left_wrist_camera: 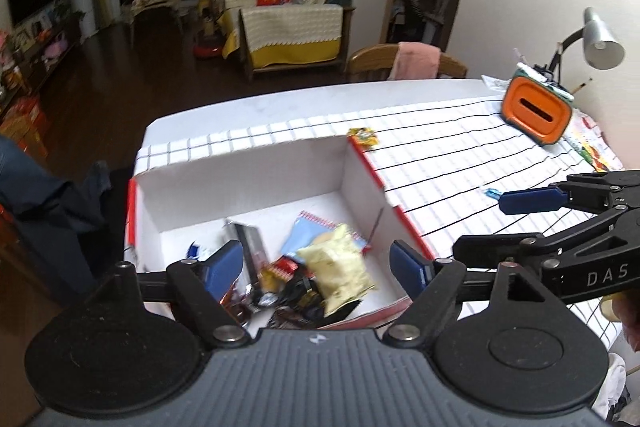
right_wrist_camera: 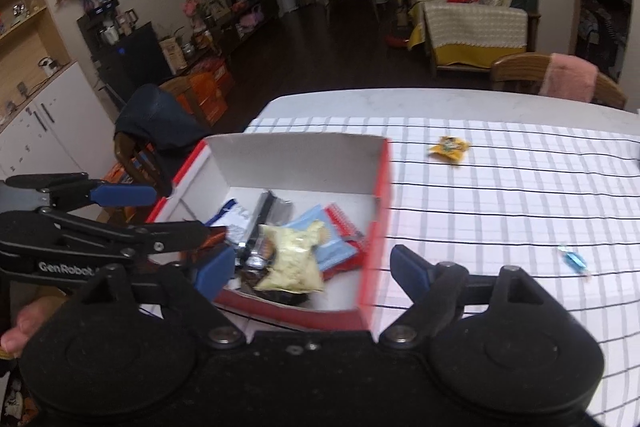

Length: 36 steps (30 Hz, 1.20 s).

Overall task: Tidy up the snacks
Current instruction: 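Move both tools back toward the yellow candy and blue wrapped candy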

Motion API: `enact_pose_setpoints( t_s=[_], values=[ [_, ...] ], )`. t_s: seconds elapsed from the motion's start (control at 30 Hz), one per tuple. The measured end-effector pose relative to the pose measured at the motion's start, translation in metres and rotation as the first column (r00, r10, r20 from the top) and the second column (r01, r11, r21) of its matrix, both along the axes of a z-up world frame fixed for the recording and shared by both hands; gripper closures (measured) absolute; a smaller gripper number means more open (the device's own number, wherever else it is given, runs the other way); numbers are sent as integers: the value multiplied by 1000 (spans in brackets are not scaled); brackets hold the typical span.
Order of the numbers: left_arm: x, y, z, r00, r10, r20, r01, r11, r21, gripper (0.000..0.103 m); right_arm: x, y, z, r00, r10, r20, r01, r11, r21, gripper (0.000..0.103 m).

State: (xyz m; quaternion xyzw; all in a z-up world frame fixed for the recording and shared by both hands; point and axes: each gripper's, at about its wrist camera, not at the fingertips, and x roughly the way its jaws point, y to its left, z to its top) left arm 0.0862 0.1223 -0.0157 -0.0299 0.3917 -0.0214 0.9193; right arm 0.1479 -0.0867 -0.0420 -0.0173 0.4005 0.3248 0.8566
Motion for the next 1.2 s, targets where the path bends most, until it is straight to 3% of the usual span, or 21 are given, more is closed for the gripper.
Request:
enact_pose_setpoints(
  t_s=[0.17,0.27,0.53,0.97,1.2],
  values=[
    [11,-25,3,999,-26,21,26,1000,6,19,5,-35,4,999,-40,13,40,999,-2,15],
    [22,-40,2,999,-32,23,32,999,2,16,10,-56,4,998,-52,29,53,999,-6,6],
    [62,-87,-7,999,-35,11,35,999,-29,16,35,-116,-7,998,-31,53,34,998,-59,3],
    [147,-166,-40,997,-9,-77,10,1000,13,16,112,-193,-59,997,49,51,-39,982,-184,7],
    [208,-176,-56,993,48,-106,-44,998,45,16,150,-206,-92,996,93,1,-90,972,-219,15]
  ],
)
